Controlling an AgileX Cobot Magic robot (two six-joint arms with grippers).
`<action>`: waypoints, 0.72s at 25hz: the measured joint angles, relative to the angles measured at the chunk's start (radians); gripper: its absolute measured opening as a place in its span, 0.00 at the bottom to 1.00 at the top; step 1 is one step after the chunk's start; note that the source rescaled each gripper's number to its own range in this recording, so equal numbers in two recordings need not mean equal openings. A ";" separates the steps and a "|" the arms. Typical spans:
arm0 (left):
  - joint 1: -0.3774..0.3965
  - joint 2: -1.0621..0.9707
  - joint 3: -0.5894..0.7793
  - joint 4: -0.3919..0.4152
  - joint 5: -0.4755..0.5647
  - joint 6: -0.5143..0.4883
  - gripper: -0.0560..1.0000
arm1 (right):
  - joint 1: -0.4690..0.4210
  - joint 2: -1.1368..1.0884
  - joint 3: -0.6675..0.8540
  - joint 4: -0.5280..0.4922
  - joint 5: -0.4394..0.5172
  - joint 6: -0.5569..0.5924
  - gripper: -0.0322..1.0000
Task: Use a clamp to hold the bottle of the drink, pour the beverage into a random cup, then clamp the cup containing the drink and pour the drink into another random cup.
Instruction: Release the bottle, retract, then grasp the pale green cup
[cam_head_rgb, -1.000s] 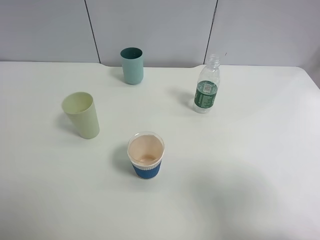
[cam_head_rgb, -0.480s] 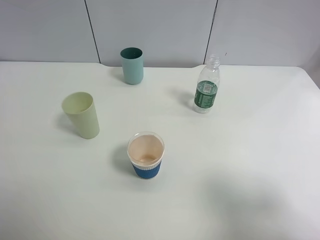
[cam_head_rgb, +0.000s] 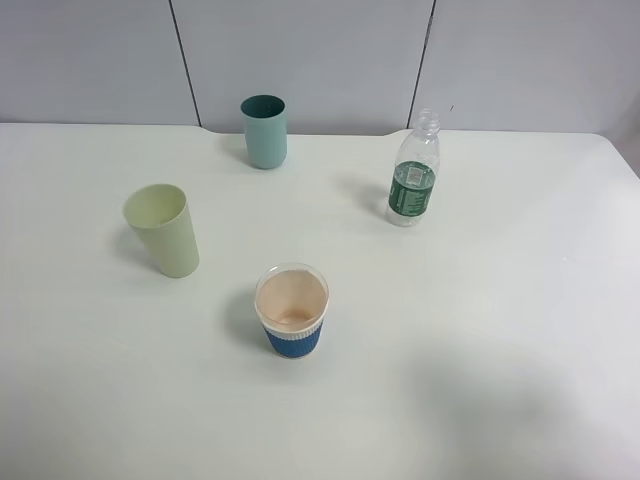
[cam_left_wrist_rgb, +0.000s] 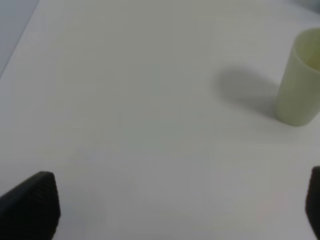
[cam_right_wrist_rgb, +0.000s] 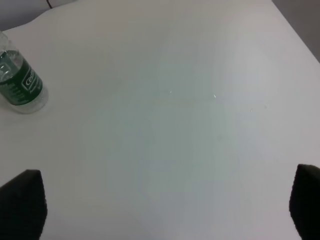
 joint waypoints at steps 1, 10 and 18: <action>0.000 0.000 0.000 0.000 0.000 0.000 1.00 | 0.000 0.000 0.000 0.000 0.000 0.000 0.97; 0.000 0.000 0.000 0.000 0.000 0.000 1.00 | -0.059 0.000 0.000 -0.026 0.000 -0.025 0.97; 0.000 0.000 0.000 0.000 0.000 -0.001 1.00 | -0.117 0.000 0.000 0.029 0.000 -0.219 0.97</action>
